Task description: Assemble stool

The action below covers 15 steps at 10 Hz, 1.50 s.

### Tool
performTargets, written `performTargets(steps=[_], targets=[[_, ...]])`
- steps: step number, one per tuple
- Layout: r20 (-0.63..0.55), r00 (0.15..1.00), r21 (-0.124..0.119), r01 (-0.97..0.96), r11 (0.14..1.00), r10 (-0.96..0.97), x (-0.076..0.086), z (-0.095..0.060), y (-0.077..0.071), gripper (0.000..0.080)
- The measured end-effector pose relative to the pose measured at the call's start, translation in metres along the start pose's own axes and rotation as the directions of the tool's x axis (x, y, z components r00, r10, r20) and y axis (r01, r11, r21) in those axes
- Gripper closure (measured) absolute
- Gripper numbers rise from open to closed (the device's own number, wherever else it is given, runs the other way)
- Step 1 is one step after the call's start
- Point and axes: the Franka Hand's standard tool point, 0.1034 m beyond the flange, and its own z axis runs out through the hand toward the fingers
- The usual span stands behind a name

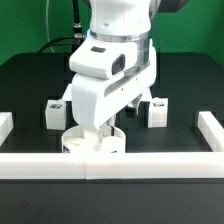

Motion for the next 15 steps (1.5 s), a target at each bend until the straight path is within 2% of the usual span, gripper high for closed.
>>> performTargets(steps=[1, 2, 3, 4, 5, 6, 7, 13, 14, 15], targets=[[0.0, 1.0, 0.0, 0.021, 1.0, -0.021, -0.001, 0.001, 0.002, 0.015], [0.0, 1.0, 0.0, 0.025, 1.0, -0.025, -0.003, 0.002, 0.003, 0.0247], [0.0, 1.0, 0.0, 0.026, 1.0, -0.026, -0.002, 0.002, 0.003, 0.0384], [0.0, 1.0, 0.0, 0.026, 1.0, -0.026, -0.002, 0.002, 0.003, 0.0384], [0.0, 1.0, 0.0, 0.026, 1.0, -0.026, -0.002, 0.002, 0.003, 0.0597], [0.0, 1.0, 0.0, 0.026, 1.0, -0.026, -0.002, 0.002, 0.003, 0.0724], [0.0, 1.0, 0.0, 0.026, 1.0, -0.026, -0.002, 0.002, 0.003, 0.0771], [0.0, 1.0, 0.0, 0.026, 1.0, -0.026, -0.002, 0.002, 0.003, 0.0771], [0.001, 1.0, -0.001, 0.032, 1.0, -0.032, 0.0, 0.002, 0.002, 0.0771], [-0.004, 0.999, -0.001, 0.047, 0.999, -0.047, 0.01, 0.002, -0.004, 0.0771]])
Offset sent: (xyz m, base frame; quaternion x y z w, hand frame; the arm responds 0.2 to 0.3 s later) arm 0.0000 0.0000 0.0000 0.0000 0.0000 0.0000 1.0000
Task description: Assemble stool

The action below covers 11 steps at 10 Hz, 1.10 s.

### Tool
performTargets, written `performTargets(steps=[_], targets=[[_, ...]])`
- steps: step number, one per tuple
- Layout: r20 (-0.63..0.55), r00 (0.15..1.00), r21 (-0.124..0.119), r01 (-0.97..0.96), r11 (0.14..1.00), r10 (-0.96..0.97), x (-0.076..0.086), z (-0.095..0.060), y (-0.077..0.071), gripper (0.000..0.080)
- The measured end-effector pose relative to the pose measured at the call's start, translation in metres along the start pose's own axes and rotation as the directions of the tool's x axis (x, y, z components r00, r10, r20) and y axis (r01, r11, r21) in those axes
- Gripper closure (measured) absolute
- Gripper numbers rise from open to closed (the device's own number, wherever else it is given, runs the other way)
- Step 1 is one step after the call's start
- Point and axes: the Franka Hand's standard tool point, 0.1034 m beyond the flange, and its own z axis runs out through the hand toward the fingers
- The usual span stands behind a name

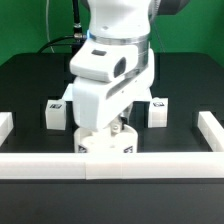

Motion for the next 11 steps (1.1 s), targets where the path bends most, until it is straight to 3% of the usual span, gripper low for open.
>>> performTargets(steps=[6, 11], targets=[[-0.018, 0.999, 0.002, -0.032, 0.999, 0.032, 0.075, -0.001, -0.039, 0.0771], [-0.034, 0.997, -0.005, -0.066, 0.998, 0.066, 0.106, -0.001, -0.048, 0.0771]])
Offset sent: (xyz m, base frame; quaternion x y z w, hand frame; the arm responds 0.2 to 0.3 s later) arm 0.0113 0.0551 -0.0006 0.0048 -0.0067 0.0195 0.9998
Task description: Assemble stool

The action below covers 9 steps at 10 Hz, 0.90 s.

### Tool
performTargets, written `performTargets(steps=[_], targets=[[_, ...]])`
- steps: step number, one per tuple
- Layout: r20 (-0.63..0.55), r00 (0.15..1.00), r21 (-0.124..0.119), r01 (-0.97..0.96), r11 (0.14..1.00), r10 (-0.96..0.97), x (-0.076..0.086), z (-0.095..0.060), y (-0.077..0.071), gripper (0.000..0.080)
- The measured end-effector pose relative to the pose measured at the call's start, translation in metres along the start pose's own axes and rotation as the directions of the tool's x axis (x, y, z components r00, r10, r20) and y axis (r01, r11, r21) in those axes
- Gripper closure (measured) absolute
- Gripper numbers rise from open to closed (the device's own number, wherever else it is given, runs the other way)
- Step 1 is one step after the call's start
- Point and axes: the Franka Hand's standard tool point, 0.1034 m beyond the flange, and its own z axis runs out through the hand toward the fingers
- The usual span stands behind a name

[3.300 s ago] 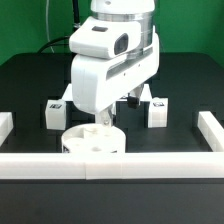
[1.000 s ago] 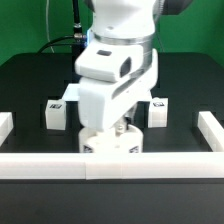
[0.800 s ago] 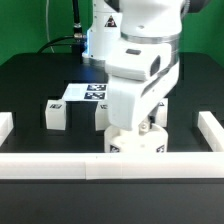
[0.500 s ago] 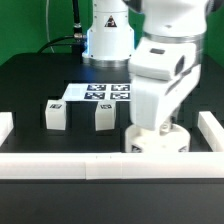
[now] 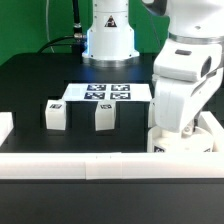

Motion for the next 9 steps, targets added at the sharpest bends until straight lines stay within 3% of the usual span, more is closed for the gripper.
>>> performTargets(steps=[1, 2, 3, 5, 6, 7, 9], targets=[[0.002, 1.0, -0.001, -0.01, 1.0, 0.01, 0.001, 0.0, 0.0, 0.0771], [0.001, 1.0, -0.001, -0.011, 1.0, 0.011, 0.0, 0.0, 0.001, 0.0698], [0.001, 1.0, -0.001, -0.01, 1.0, 0.01, 0.0, 0.0, 0.001, 0.0698], [-0.004, 0.999, -0.012, -0.043, 0.999, 0.042, -0.001, -0.012, 0.0, 0.0372], [-0.005, 0.999, -0.015, -0.042, 0.999, 0.041, 0.0, -0.02, 0.0, 0.0372], [0.002, 0.999, -0.015, -0.041, 0.999, 0.041, -0.001, -0.03, 0.0, 0.021], [0.011, 0.999, -0.017, -0.046, 0.999, 0.046, -0.004, -0.051, 0.004, 0.0155]])
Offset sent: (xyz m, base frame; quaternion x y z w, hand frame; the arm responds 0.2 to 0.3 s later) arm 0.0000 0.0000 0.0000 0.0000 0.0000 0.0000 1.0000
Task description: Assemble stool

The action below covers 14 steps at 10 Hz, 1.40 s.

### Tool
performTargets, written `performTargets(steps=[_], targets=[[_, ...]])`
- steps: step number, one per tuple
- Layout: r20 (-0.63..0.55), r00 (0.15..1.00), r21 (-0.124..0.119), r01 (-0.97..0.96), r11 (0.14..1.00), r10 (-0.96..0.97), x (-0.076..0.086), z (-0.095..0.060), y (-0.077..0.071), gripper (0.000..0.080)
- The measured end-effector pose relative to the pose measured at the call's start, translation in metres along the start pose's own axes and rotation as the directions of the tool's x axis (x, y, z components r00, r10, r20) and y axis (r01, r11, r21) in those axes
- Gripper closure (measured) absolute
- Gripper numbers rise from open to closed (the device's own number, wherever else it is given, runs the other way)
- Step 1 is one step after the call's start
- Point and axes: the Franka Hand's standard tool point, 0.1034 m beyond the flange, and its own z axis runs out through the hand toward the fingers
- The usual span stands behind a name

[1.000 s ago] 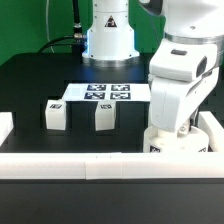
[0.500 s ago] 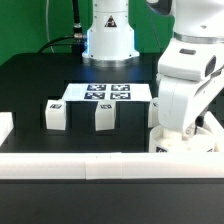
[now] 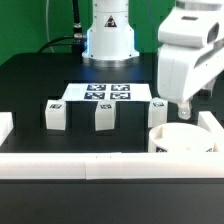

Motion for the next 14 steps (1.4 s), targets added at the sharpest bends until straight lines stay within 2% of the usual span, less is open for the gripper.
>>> performTargets(steps=[1, 2, 3, 5, 8, 9, 11, 12, 13, 14], targets=[[0.0, 1.0, -0.003, 0.011, 1.0, -0.011, -0.006, -0.005, 0.006, 0.0155], [0.0, 1.0, -0.008, 0.002, 1.0, -0.002, -0.024, -0.008, 0.016, 0.0151], [0.007, 0.999, -0.01, -0.037, 0.999, 0.037, -0.052, -0.005, 0.017, 0.0151], [0.028, 0.996, 0.006, -0.09, 0.996, 0.09, -0.069, -0.001, 0.011, 0.0151], [0.028, 0.993, 0.007, -0.111, 0.994, 0.111, -0.068, 0.0, 0.01, 0.0151], [0.027, 0.975, 0.008, -0.22, 0.975, 0.22, -0.068, 0.001, 0.009, 0.0151], [0.016, 0.853, 0.013, -0.522, 0.853, 0.522, -0.076, 0.01, 0.005, 0.0151], [0.02, 0.803, 0.013, -0.596, 0.803, 0.596, -0.077, 0.013, 0.001, 0.0151], [0.02, 0.751, 0.022, -0.66, 0.751, 0.66, -0.076, 0.014, 0.0, 0.0151], [0.003, 0.735, 0.034, -0.678, 0.734, 0.678, -0.074, 0.014, 0.001, 0.0151]])
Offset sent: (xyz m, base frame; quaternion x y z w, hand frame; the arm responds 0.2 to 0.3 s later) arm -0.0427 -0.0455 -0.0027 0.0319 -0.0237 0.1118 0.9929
